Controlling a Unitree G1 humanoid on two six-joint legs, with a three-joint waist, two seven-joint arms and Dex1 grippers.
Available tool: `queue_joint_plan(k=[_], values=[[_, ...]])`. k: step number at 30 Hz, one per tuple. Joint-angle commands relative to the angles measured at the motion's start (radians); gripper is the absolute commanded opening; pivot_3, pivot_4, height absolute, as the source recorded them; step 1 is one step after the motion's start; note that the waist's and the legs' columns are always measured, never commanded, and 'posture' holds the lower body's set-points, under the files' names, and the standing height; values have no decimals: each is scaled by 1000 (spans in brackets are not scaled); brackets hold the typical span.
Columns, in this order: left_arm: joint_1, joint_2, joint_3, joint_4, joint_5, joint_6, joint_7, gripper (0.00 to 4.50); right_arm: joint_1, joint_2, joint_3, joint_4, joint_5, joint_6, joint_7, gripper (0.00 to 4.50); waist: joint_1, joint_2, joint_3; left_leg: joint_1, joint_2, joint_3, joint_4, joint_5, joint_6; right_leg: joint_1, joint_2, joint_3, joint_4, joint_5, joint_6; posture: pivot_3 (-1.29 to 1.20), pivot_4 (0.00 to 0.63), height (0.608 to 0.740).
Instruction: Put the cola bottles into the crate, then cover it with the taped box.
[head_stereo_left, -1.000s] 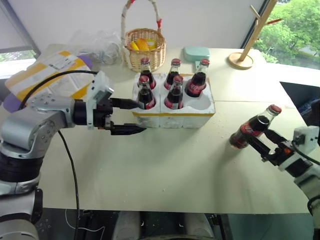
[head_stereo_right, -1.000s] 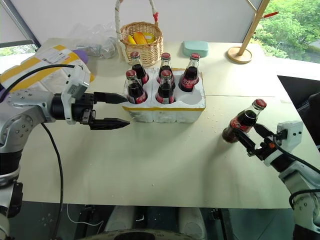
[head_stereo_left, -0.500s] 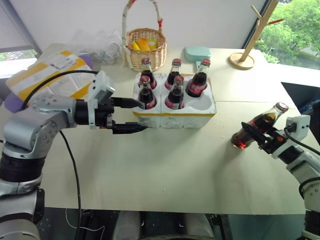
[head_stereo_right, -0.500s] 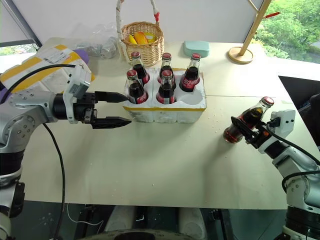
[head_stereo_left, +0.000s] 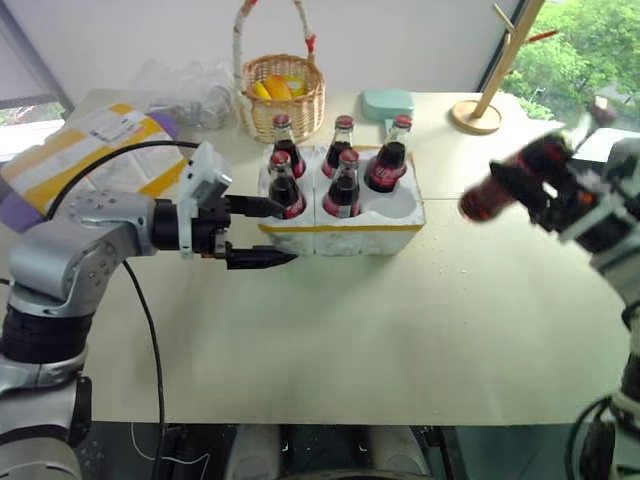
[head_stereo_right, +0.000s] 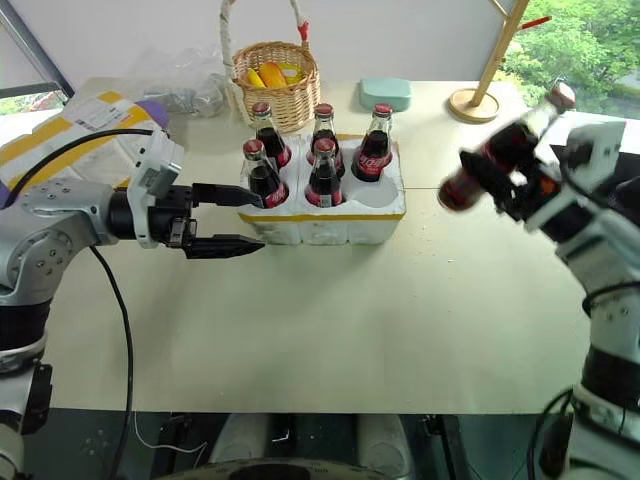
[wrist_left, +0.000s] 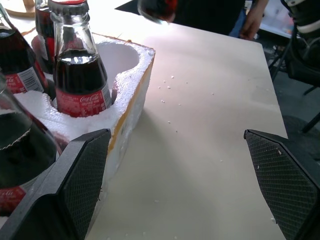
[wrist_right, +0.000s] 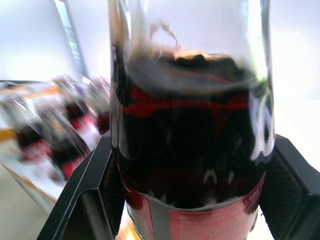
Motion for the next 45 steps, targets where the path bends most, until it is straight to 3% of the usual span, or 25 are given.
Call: queue_joint_plan(k=[1, 10, 26, 28, 30, 37, 45], values=[[-11, 4, 20, -24, -8, -20, 2, 4500, -122, 6, 87, -23, 20, 13, 10, 2794, 0, 0, 0, 0, 0, 0, 0, 0, 0, 0, 0, 0, 0, 0, 0, 0, 150, 740], [18, 15, 54, -62, -17, -10, 38, 4500, -236, 82, 315, 151, -146, -58, 71, 2794, 4, 0, 0, -2, 0, 1, 1, 0, 0, 0, -1, 0, -1, 0, 0, 0, 150, 740], [77, 31, 87, -123, -51, 1, 100, 4500, -173, 156, 462, 208, -302, -98, 154, 2794, -2, 0, 0, -2, 0, 1, 0, 0, 0, -1, -1, 0, -1, 0, 0, 0, 150, 740], [74, 29, 84, -123, -50, -2, 105, 4500, -181, 170, 476, 232, -331, -103, 151, 3856, -6, 0, 0, -1, 0, 1, 0, 0, 0, -1, 0, 0, -1, 0, 0, 0, 150, 740], [71, 28, 80, -121, -48, -5, 108, 4500, -190, 179, 478, 242, -340, -99, 152, 4490, -8, 0, 0, -1, 0, 1, 0, 0, 0, -1, 0, 0, -1, 0, 0, 0, 150, 740], [103, 36, 114, -139, -49, 2, 155, 4500, -202, 171, 446, 215, -339, -72, 139, 4490, -6, 0, 0, -1, 0, 1, 0, 0, -1, -1, 0, 0, 0, 0, 0, 0, 150, 740], [292, 110, 298, -198, 58, -35, 307, 4500, -115, -23, 303, 58, -268, 29, 196, 4490, 1, 0, 0, -1, 0, 1, 0, 0, -1, -1, -1, 0, -1, 0, 0, 0, 150, 740]])
